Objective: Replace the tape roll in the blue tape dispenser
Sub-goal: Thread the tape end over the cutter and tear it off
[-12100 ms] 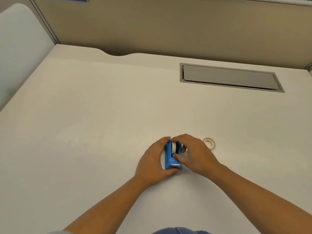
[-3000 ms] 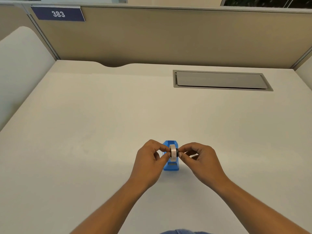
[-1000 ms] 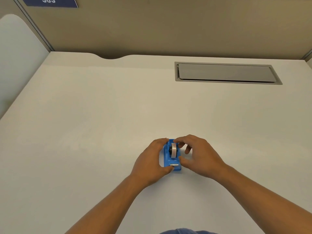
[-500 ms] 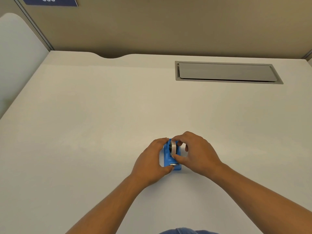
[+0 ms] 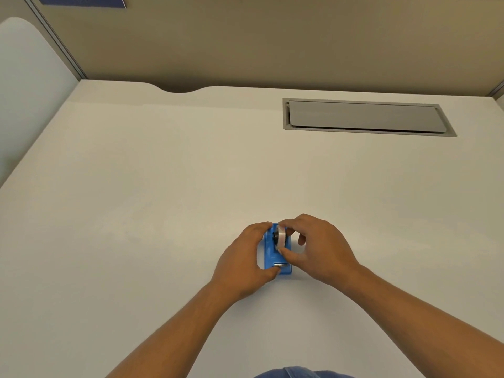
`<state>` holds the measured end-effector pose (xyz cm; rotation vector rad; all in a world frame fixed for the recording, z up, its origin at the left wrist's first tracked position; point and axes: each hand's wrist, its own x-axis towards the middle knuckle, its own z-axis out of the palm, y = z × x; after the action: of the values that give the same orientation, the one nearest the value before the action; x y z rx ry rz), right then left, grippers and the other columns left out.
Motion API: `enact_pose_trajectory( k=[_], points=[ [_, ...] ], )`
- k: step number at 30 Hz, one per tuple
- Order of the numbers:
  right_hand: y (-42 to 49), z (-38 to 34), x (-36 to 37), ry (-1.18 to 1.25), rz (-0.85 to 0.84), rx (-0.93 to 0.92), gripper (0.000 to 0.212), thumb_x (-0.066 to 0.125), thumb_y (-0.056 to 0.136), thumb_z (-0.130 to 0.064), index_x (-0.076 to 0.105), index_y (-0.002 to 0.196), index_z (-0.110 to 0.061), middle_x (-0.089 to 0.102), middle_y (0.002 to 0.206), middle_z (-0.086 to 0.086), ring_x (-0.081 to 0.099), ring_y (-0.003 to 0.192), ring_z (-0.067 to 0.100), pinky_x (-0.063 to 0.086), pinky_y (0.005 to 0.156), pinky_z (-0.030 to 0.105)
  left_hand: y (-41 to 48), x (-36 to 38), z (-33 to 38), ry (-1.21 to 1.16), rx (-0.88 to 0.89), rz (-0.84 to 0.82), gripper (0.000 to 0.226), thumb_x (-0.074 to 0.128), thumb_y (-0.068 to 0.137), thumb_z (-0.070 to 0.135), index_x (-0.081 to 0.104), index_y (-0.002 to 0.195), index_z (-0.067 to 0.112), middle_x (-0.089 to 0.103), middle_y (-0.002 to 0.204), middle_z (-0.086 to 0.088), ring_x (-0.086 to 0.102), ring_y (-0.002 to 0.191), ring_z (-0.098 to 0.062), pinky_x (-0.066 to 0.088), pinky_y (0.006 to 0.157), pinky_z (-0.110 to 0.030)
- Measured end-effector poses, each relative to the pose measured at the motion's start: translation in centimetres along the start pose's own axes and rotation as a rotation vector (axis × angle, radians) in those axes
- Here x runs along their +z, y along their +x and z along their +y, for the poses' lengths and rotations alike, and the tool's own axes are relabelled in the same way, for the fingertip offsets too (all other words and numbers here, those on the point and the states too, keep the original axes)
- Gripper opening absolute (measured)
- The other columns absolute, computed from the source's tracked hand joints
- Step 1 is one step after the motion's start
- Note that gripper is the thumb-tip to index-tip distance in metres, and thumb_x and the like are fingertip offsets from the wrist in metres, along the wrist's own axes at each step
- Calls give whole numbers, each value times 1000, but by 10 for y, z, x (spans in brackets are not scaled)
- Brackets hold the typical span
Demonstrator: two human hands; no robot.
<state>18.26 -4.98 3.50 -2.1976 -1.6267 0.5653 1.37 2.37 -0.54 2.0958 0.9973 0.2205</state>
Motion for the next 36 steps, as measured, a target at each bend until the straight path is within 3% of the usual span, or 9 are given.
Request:
enact_pose_trajectory(
  k=[5, 15, 19, 23, 29, 36],
  points=[
    [0, -1, -1, -2, -8, 8, 49, 72, 77, -42, 60, 124, -33, 65, 108, -16, 57, 77, 5, 47, 75, 21, -1, 1, -1, -11, -9, 4, 90, 79, 67, 49, 31, 142, 39, 44, 145, 17, 51, 121, -4, 30, 89, -8],
    [-3, -1, 1, 14, 31, 10, 48, 75, 75, -39, 60, 120, -33, 59, 96, -19, 54, 74, 5, 40, 70, 16, -2, 0, 1, -6, -4, 4, 90, 81, 69, 44, 32, 144, 35, 45, 146, 13, 53, 122, -8, 35, 93, -15],
    [0, -1, 3, -21, 23, -10, 46, 74, 75, -39, 59, 118, -34, 63, 100, -17, 51, 76, 2, 39, 71, 16, -3, 0, 4, -3, -20, 7, 89, 81, 70, 44, 31, 143, 35, 46, 145, 13, 52, 123, -8, 35, 93, -16],
    [1, -1, 2, -41, 24, -13, 43, 73, 73, -39, 59, 114, -37, 64, 98, -17, 51, 75, 3, 43, 68, 20, -6, 0, 6, -4, -13, 18, 78, 80, 71, 43, 36, 135, 39, 49, 141, 18, 53, 121, -7, 33, 89, -12],
    [-1, 2, 2, -35, 43, -9, 43, 73, 74, -39, 60, 114, -37, 62, 96, -20, 49, 74, 1, 32, 62, 9, -7, 0, 7, 20, 23, 18, 76, 78, 75, 40, 38, 139, 36, 39, 151, 17, 46, 130, -7, 27, 97, -12],
    [2, -2, -1, -22, 29, -2, 43, 73, 77, -38, 60, 118, -35, 63, 103, -16, 48, 78, 2, 36, 70, 17, -6, -1, 10, 12, 21, 20, 79, 79, 74, 37, 36, 140, 36, 44, 146, 16, 49, 126, -8, 30, 95, -14]
  ],
)
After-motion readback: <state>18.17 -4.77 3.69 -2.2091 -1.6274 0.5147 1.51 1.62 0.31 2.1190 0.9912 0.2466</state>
